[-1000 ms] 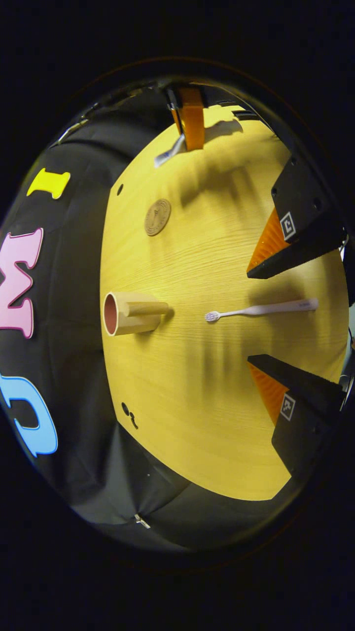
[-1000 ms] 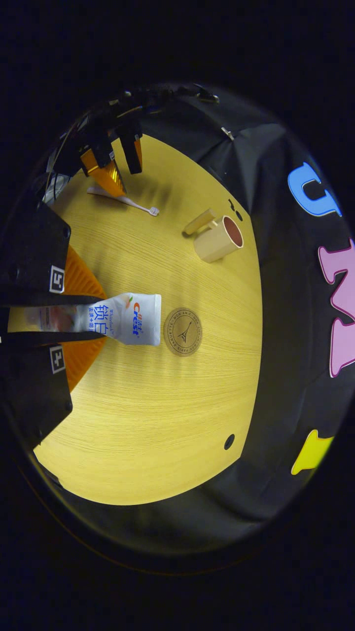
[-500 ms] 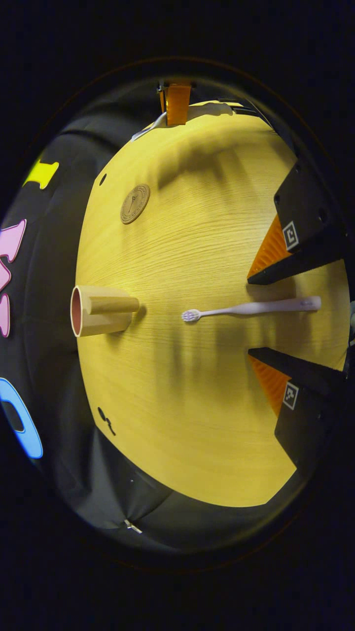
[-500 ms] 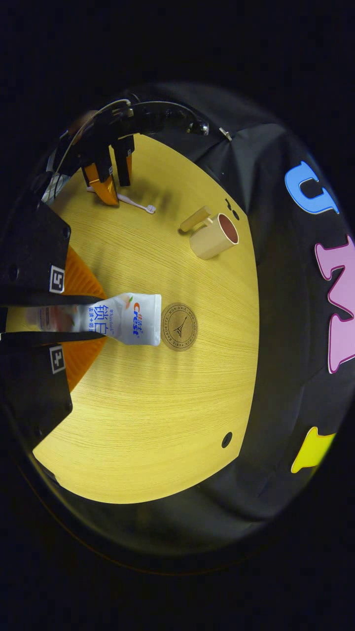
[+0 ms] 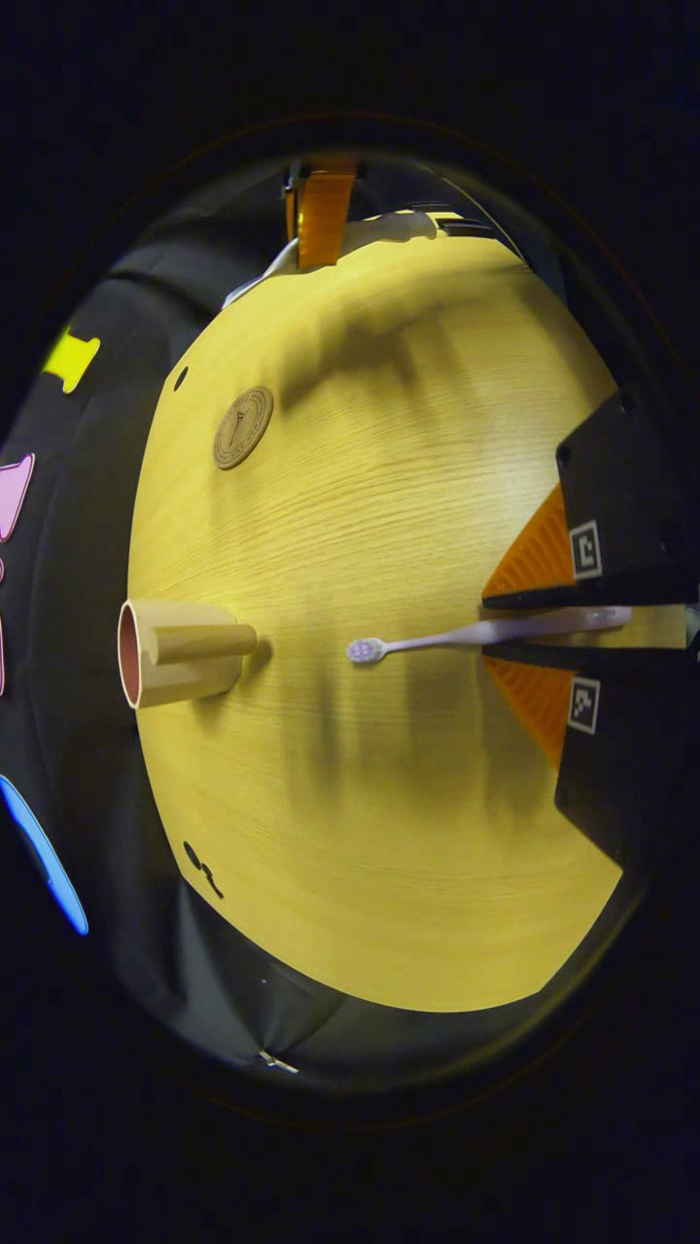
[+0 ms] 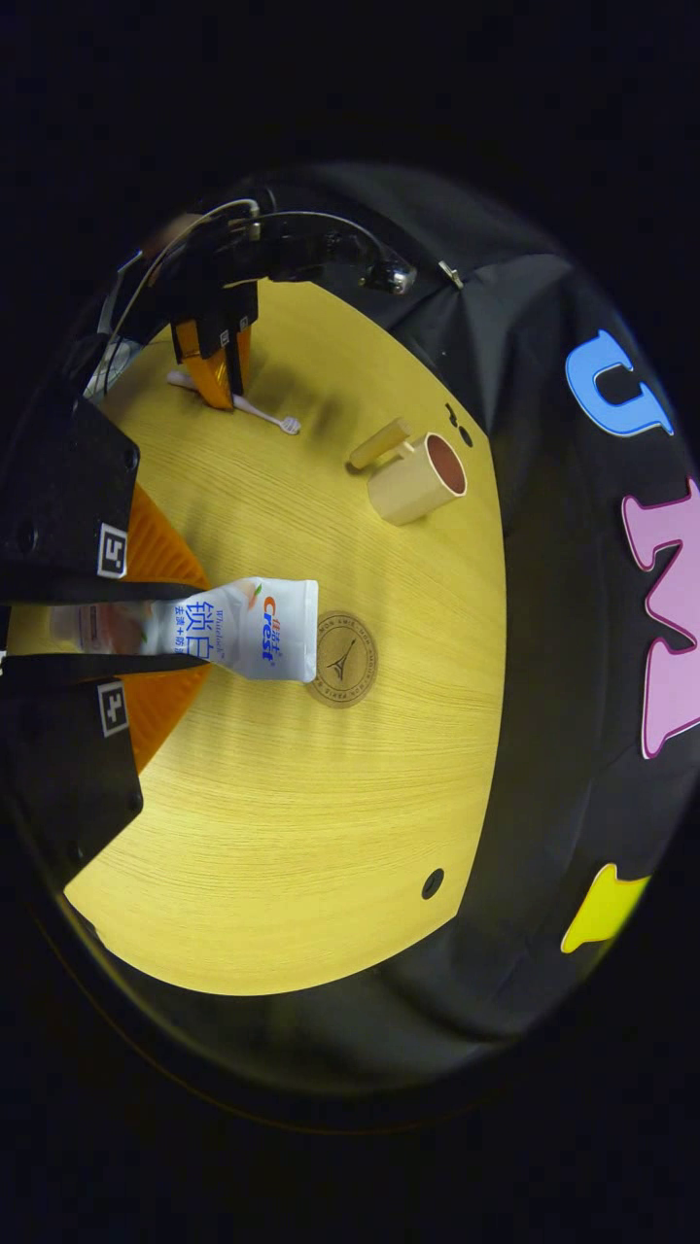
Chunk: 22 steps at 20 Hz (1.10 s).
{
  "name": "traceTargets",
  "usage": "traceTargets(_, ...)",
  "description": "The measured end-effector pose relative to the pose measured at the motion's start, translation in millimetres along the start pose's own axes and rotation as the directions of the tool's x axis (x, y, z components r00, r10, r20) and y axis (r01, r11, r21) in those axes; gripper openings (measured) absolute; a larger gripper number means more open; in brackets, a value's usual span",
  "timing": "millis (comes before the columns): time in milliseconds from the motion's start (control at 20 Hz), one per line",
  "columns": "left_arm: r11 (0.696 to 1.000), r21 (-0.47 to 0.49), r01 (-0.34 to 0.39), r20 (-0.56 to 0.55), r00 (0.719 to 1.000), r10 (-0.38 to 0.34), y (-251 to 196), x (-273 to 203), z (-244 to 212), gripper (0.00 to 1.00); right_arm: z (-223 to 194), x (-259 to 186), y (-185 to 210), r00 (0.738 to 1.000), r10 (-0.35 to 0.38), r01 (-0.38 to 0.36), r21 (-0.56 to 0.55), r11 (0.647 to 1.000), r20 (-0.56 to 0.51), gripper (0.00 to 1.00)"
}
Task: Put the toothbrush and toothpaste on the desktop into the cup, then pick up the cup and place it on the coaster on the desktop.
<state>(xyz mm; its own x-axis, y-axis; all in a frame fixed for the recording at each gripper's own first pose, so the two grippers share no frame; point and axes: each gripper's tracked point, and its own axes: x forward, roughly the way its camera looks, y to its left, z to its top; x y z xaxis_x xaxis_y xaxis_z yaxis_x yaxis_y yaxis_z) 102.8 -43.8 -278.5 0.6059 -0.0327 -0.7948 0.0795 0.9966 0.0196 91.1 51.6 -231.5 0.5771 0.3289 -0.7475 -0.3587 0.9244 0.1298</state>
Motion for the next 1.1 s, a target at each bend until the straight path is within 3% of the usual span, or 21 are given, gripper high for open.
traceTargets(50, 1.0, 0.0, -0.001, -0.002, 1.0, 0.001, -0.5, -0.7, 1.4, 0.15, 6.7, 0.8, 1.1, 1.0, 0.005, -0.005, -0.004, 1.0, 0.007, 0.24)
traceTargets(250, 1.0, -0.021, 0.014, 0.002, 1.0, -0.014, -0.8, -1.2, 3.2, 0.07, 38.1, 2.3, 4.6, 0.999, 0.017, -0.015, -0.031, 0.999, 0.05, 0.23)
traceTargets(750, 0.997, -0.061, 0.045, 0.057, 0.997, -0.041, -4.5, -14.0, 2.0, 0.07, 128.8, 13.9, 38.6, 0.979, 0.081, -0.052, -0.155, 0.987, 0.188, 0.23)
traceTargets(1100, 0.989, -0.089, 0.121, 0.134, 0.985, -0.109, -7.8, -40.3, 15.7, 0.06, 186.5, 30.1, 84.3, 0.955, 0.144, -0.09, -0.206, 0.974, 0.261, 0.23)
